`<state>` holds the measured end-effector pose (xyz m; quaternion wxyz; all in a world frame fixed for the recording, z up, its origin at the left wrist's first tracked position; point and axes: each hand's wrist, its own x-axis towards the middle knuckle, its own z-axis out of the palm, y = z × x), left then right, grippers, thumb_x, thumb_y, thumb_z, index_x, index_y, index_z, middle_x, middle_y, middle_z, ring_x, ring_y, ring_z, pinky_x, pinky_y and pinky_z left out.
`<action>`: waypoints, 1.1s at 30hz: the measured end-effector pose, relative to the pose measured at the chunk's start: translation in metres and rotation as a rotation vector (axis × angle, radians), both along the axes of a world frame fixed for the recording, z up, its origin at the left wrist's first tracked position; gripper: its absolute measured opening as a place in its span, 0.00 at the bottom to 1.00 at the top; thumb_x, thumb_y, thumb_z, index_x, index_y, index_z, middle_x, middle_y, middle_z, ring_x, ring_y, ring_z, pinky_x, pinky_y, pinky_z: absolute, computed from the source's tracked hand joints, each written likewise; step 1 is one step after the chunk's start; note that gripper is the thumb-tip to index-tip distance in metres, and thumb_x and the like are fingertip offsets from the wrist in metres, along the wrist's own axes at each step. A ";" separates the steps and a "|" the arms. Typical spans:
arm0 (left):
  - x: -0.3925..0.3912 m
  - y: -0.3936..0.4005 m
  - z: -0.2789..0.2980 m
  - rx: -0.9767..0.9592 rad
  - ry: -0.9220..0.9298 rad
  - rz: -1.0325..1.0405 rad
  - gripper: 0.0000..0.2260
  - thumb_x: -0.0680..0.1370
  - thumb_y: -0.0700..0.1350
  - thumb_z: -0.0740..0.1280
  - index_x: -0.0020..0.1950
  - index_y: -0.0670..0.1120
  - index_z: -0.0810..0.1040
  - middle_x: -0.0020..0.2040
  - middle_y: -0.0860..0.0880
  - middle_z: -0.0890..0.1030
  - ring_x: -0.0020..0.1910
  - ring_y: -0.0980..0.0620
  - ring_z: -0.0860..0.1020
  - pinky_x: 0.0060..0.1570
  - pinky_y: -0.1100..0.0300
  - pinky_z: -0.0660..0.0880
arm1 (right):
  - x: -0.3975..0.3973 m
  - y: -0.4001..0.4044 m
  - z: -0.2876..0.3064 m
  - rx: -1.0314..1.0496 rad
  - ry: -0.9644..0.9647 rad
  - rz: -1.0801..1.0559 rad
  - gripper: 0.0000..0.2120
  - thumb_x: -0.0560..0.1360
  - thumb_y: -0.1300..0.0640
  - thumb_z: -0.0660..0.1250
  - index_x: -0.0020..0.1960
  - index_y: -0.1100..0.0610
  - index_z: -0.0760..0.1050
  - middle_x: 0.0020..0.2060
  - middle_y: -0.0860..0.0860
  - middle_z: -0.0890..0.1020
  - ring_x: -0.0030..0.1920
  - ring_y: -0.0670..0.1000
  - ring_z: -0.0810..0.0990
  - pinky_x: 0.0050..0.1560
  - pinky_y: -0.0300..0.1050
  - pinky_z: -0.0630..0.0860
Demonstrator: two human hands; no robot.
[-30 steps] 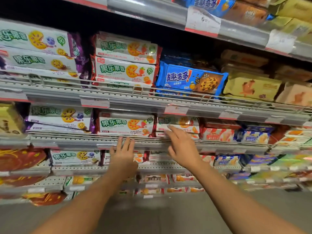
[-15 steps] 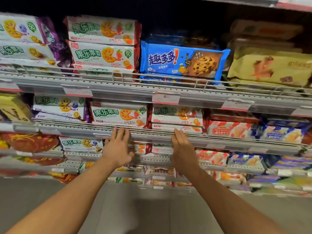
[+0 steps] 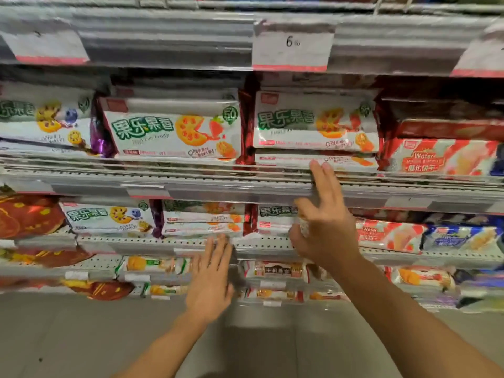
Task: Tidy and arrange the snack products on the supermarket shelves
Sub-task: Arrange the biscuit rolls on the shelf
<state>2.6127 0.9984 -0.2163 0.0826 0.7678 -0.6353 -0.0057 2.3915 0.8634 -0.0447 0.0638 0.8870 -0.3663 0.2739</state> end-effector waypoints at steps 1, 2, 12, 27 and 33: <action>0.003 -0.008 -0.016 -0.024 -0.026 -0.021 0.46 0.70 0.50 0.71 0.83 0.45 0.51 0.83 0.46 0.48 0.82 0.41 0.47 0.74 0.35 0.60 | 0.001 -0.005 -0.008 -0.037 -0.045 0.016 0.12 0.72 0.51 0.62 0.44 0.58 0.80 0.81 0.59 0.56 0.82 0.58 0.50 0.42 0.52 0.83; 0.007 -0.016 -0.031 -0.044 -0.055 -0.035 0.45 0.70 0.50 0.70 0.83 0.45 0.52 0.83 0.45 0.50 0.82 0.40 0.49 0.74 0.34 0.60 | 0.002 -0.009 -0.014 -0.066 -0.081 0.027 0.12 0.72 0.51 0.62 0.45 0.58 0.79 0.81 0.59 0.57 0.82 0.58 0.51 0.41 0.51 0.82; 0.017 -0.069 -0.134 -0.558 -0.217 0.045 0.38 0.70 0.53 0.69 0.79 0.44 0.64 0.77 0.43 0.65 0.76 0.38 0.61 0.75 0.35 0.47 | 0.017 -0.047 -0.055 -0.573 -0.373 -0.016 0.16 0.74 0.48 0.63 0.47 0.62 0.77 0.69 0.59 0.74 0.70 0.64 0.70 0.52 0.50 0.68; 0.026 -0.065 -0.139 -0.610 -0.248 -0.022 0.40 0.71 0.54 0.68 0.81 0.46 0.59 0.81 0.45 0.60 0.80 0.41 0.56 0.77 0.36 0.47 | 0.005 -0.012 -0.241 -0.263 -0.148 0.099 0.26 0.75 0.58 0.64 0.72 0.63 0.71 0.71 0.60 0.74 0.71 0.60 0.73 0.71 0.59 0.69; 0.026 -0.041 -0.135 -0.723 -0.102 -0.224 0.31 0.74 0.46 0.65 0.78 0.44 0.65 0.79 0.43 0.64 0.79 0.41 0.59 0.76 0.34 0.52 | 0.011 -0.019 -0.289 -0.188 0.034 -0.015 0.39 0.72 0.53 0.66 0.79 0.63 0.60 0.77 0.60 0.65 0.79 0.60 0.60 0.78 0.63 0.55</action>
